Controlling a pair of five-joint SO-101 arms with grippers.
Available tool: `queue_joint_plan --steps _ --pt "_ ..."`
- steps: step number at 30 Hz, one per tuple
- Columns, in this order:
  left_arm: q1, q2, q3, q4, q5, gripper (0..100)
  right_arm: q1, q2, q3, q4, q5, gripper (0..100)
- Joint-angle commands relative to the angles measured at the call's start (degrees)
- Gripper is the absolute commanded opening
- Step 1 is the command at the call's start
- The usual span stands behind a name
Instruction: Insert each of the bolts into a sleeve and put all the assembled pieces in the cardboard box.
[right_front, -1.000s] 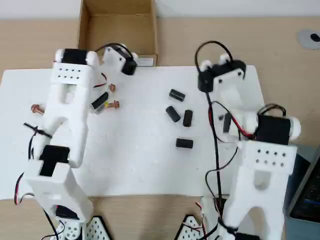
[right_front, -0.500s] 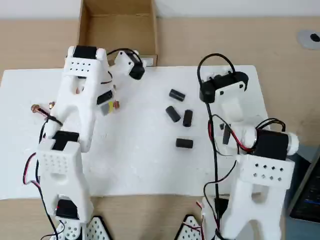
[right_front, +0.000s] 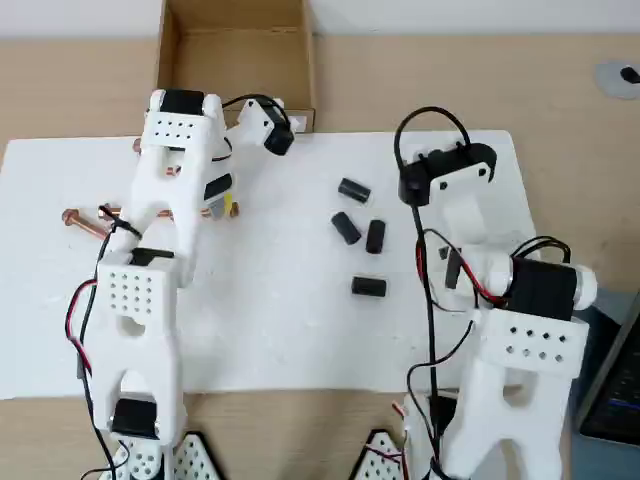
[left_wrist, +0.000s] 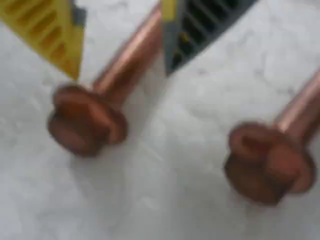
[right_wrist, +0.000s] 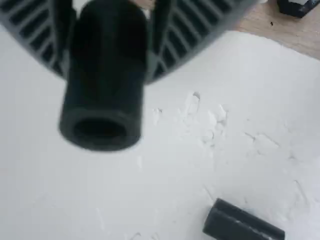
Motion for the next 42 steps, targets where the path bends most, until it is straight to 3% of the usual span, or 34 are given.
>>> queue_joint_plan --steps 1,4,9,17,29,35,42 --pt "0.62 2.51 -5.8 0.35 -0.88 12 0.84 -1.45 0.04 -0.7 -0.09 1.2" --pt "0.53 6.81 -8.88 0.35 -0.7 11 0.84 -1.45 0.04 -0.7 -0.09 1.2" --pt "0.79 11.03 -12.57 0.62 0.53 1 0.84 -1.45 0.04 -0.7 -0.09 1.2" --pt "0.97 11.21 -18.9 3.43 6.33 0 0.57 -1.54 -0.4 0.53 -0.35 1.2" --pt "1.85 8.31 -32.35 3.43 31.91 0 0.84 -1.54 -2.24 4.92 -0.44 1.2" --pt "3.52 -3.47 -29.1 3.52 34.2 0 0.92 -1.63 -8.66 6.07 -0.44 1.2" --pt "6.33 -23.87 -9.05 3.52 37.98 0 0.92 -1.63 -13.41 6.24 -0.53 1.2"
